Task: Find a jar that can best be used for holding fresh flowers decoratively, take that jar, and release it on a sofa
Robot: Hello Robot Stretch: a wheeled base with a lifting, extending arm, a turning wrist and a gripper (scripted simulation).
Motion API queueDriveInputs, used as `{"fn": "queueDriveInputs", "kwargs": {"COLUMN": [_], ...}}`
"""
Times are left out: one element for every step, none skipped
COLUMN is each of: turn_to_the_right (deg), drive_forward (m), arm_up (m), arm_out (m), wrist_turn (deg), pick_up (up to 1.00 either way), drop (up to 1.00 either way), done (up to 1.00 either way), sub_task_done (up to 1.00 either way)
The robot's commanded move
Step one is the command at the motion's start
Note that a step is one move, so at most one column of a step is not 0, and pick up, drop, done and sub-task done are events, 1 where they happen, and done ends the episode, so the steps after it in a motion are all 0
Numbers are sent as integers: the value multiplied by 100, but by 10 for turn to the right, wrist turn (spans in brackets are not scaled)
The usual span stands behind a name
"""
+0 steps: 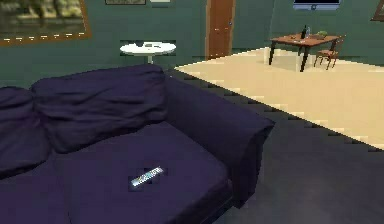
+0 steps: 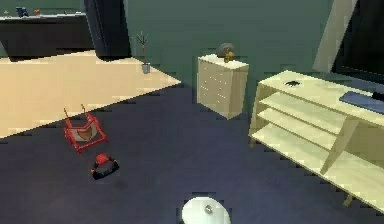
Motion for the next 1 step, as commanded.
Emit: {"fn": "queueDriveInputs", "kwargs": {"turn_to_the_right": [60], "drive_forward": [0], "arm_up": [0], "arm_out": [0], "wrist_turn": [0], "pick_up": [0], "drop": [0], "done": [0], "sub_task_done": [0]}}
